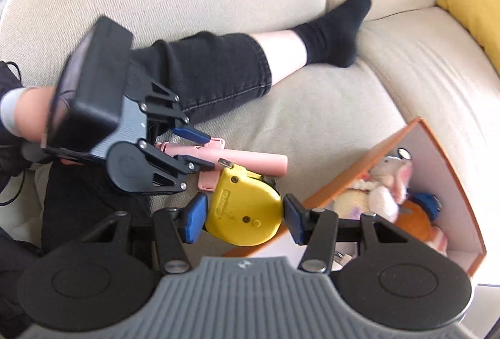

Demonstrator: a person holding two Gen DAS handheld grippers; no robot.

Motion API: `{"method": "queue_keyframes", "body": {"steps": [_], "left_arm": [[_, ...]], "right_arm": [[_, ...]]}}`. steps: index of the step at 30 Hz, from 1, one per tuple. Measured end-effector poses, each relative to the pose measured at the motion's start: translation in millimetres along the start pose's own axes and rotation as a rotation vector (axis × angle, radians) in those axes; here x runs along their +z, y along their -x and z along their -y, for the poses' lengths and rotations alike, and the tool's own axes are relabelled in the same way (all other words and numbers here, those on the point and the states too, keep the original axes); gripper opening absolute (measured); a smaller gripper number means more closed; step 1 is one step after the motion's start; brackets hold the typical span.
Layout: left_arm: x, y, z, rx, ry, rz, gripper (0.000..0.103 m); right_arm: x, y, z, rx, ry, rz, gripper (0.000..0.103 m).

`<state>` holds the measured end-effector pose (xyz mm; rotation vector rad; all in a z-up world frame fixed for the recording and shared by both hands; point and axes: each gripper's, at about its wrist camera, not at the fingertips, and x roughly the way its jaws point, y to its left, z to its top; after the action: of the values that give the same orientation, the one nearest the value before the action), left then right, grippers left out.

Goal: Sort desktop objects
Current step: 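Grasp the yellow tape measure with the right gripper and lift it, then lower the tape measure into the orange box and open the right gripper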

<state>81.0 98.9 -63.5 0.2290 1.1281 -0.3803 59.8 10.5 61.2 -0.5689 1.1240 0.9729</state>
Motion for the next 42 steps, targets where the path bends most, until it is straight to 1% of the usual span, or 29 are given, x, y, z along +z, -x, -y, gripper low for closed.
{"method": "queue_keyframes", "body": {"steps": [1,4,7,10,12,14,17,20,23,24,26,30,34,37,42], "left_arm": [[1.6,-2.7,2.3,0.014,-0.009,-0.004,0.034],[4.5,-11.6,7.6,0.046,-0.026,-0.025,0.034],[4.7,-13.9,11.2,0.058,-0.034,-0.033,0.035],[2.5,-10.3,12.4,0.073,-0.022,-0.025,0.034],[1.2,-7.9,13.4,0.085,-0.011,-0.016,0.033],[1.9,-5.3,13.4,0.088,0.010,-0.009,0.033],[1.4,1.9,12.2,0.085,0.051,0.007,0.031],[0.9,13.7,9.1,0.070,0.100,0.031,0.031],[2.0,26.5,9.1,0.066,0.117,0.058,0.030],[3.0,29.9,9.0,0.065,0.123,0.065,0.030],[5.9,36.0,9.1,0.062,0.128,0.080,0.030],[11.2,41.9,9.2,0.043,0.136,0.102,0.030],[14.9,44.1,10.4,0.030,0.129,0.112,0.030],[16.8,44.8,11.9,0.014,0.132,0.117,0.030],[16.9,44.0,12.5,0.020,0.133,0.114,0.030]], "right_arm": [[2.4,2.6,2.8,-0.004,-0.008,0.002,0.055],[-17.9,17.0,10.1,-0.021,-0.028,0.000,0.055],[-37.6,31.2,20.2,-0.049,-0.071,-0.011,0.055],[-58.4,28.5,33.7,-0.067,-0.136,-0.035,0.055],[-73.6,23.1,42.3,-0.068,-0.177,-0.050,0.055],[-81.5,13.8,46.7,-0.062,-0.207,-0.049,0.055],[-80.9,-8.4,51.9,-0.044,-0.226,-0.024,0.055],[-73.2,-29.9,53.5,-0.028,-0.201,0.005,0.055],[-63.2,-51.4,55.9,-0.030,-0.164,-0.008,0.055],[-59.1,-58.6,58.8,-0.029,-0.176,-0.018,0.055],[-52.7,-70.9,67.5,-0.020,-0.230,-0.032,0.055],[-46.3,-84.5,81.8,0.020,-0.324,-0.031,0.055],[-47.1,-89.0,94.5,0.078,-0.381,-0.042,0.055],[-51.7,-89.1,108.1,0.116,-0.449,-0.051,0.055],[-56.1,-97.0,121.6,0.125,-0.525,-0.056,0.055]]}}
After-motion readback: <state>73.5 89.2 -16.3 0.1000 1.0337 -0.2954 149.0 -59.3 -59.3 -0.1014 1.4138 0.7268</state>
